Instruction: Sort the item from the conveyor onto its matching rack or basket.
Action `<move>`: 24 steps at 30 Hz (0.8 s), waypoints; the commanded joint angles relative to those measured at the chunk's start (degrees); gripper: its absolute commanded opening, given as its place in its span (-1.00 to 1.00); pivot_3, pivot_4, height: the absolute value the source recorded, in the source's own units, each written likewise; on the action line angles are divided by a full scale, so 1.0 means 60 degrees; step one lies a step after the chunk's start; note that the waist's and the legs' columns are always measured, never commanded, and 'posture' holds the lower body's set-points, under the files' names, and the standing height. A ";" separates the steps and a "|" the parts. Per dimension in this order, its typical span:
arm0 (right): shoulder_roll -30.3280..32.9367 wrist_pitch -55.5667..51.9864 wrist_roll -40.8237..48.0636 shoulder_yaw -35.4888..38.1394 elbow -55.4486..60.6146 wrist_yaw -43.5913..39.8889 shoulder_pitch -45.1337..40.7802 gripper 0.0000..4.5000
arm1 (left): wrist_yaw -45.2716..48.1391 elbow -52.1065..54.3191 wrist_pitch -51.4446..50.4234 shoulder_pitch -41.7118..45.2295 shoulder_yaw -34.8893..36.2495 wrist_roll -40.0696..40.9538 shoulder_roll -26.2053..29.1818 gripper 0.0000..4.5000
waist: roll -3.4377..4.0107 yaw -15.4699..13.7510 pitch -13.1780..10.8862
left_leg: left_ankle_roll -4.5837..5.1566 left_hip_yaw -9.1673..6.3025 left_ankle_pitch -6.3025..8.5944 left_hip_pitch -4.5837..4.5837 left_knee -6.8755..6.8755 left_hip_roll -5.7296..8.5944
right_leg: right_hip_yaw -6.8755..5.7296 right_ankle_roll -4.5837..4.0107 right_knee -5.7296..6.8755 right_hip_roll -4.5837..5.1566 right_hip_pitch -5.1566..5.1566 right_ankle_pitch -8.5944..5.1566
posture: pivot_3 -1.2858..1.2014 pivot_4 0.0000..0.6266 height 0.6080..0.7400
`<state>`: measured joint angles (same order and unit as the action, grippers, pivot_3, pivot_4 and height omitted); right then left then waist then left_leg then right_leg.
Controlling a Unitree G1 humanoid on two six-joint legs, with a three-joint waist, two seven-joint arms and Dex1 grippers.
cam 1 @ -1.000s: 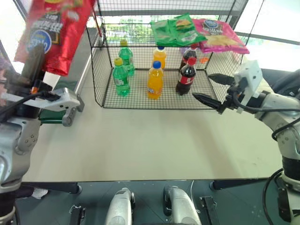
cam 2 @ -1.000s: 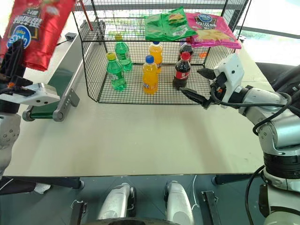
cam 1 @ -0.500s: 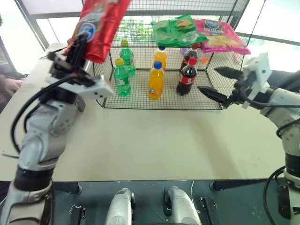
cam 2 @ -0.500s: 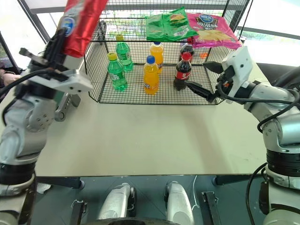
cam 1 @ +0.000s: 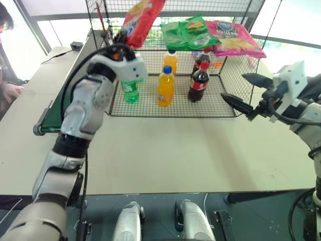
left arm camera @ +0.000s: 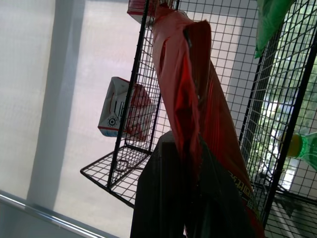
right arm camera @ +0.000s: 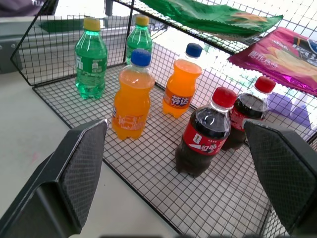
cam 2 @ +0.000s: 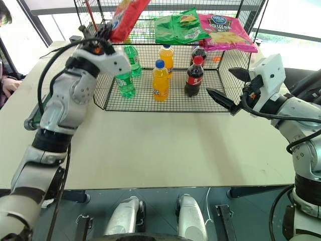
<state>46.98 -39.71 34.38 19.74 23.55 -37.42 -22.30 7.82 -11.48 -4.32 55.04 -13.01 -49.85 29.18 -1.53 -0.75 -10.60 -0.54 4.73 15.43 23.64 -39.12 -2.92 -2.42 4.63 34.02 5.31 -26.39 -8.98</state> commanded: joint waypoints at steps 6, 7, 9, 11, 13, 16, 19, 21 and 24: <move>0.0318 -0.0148 0.0342 0.0738 0.0539 0.0187 0.0002 1.00 | 0.0008 -0.3142 -0.0900 0.2448 -0.1071 -0.0637 -0.0545 -0.99 | -0.0002 0.0009 -0.0002 | 0.0003 -0.0002 0.0002 0.0010 0.0003 0.0002 | 0.0000 0.0012 -0.0006 0.0000 -0.0005 -0.0009 | 0.03 -0.52 1.00; 0.0339 -0.0177 0.0357 0.0772 0.0565 0.0202 0.0003 1.00 | 0.0224 -0.3351 -0.0907 0.2516 -0.1183 -0.0554 -0.0596 -0.99 | -0.0002 0.0016 -0.0002 | 0.0003 -0.0001 0.0002 0.0011 0.0005 0.0002 | 0.0000 0.0012 -0.0006 0.0000 -0.0009 -0.0009 | 0.03 -0.52 1.00; 0.0363 -0.0198 0.0392 0.0804 0.0604 0.0245 0.0027 1.00 | 0.0284 -0.3546 -0.0969 0.2619 -0.1359 -0.0547 -0.0642 -0.99 | -0.0002 0.0020 -0.0002 | 0.0004 -0.0001 0.0003 0.0010 0.0007 0.0002 | 0.0000 0.0012 -0.0005 0.0000 -0.0010 -0.0010 | 0.03 -0.52 1.00; 0.0362 -0.0212 0.0428 0.0799 0.0648 0.0298 0.0051 1.00 | 0.0225 -0.3649 -0.1027 0.2727 -0.1436 -0.0515 -0.0682 -0.87 | -0.0005 0.0017 -0.0004 | 0.0004 -0.0003 0.0002 0.0010 0.0007 0.0001 | 0.0000 0.0010 -0.0002 -0.0001 -0.0012 -0.0009 | 0.03 -0.52 1.00; 0.0354 -0.0227 0.0454 0.0801 0.0682 0.0333 0.0070 1.00 | 0.0317 -0.3669 -0.1042 0.2777 -0.1475 -0.0423 -0.0718 -0.60 | -0.0006 0.0010 -0.0005 | 0.0004 -0.0004 0.0002 0.0011 0.0006 0.0001 | 0.0000 0.0010 -0.0002 -0.0001 -0.0012 -0.0009 | 0.03 -0.52 1.00; 0.0343 -0.0229 0.0471 0.0792 0.0688 0.0367 0.0079 1.00 | 0.0287 -0.3494 -0.1033 0.2717 -0.1461 -0.0326 -0.0733 0.04 | -0.0006 -0.0001 -0.0005 | 0.0004 -0.0005 0.0002 0.0015 0.0004 0.0001 | 0.0000 0.0010 -0.0004 0.0000 -0.0012 -0.0009 | 0.03 -0.52 1.00; 0.0339 -0.0220 0.0473 0.0733 0.0648 0.0381 0.0044 1.00 | 0.0585 -0.3095 -0.0974 0.2573 -0.1366 -0.0009 -0.0715 0.69 | -0.0007 -0.0011 -0.0005 | 0.0004 -0.0007 0.0002 0.0015 0.0003 0.0002 | 0.0000 0.0010 -0.0006 0.0001 -0.0008 -0.0009 | 0.03 -0.52 1.00; 0.0320 -0.0207 0.0475 0.0671 0.0622 0.0391 0.0023 1.00 | 0.0828 -0.2447 -0.0866 0.2320 -0.1172 0.0372 -0.0701 0.98 | -0.0006 -0.0012 -0.0004 | 0.0004 -0.0008 0.0002 0.0016 0.0003 0.0002 | 0.0000 0.0010 -0.0006 0.0001 -0.0008 -0.0010 | 0.03 -0.52 1.00; 0.0294 -0.0190 0.0481 0.0602 0.0596 0.0407 0.0020 1.00 | 0.1302 -0.1168 -0.0824 0.1806 -0.0757 0.1081 -0.0691 0.98 | -0.0006 0.0001 -0.0004 | 0.0004 -0.0009 0.0003 0.0016 0.0003 0.0002 | 0.0001 0.0009 -0.0006 0.0001 -0.0009 -0.0010 | 0.03 -0.52 1.00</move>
<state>48.35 -41.41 36.82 22.57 25.68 -35.29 -21.37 14.08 -23.72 -9.54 66.13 -19.82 -45.86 24.71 -1.56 -0.74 -10.62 -0.51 4.67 15.44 23.74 -39.10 -2.91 -2.41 4.68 33.98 5.31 -26.44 -9.04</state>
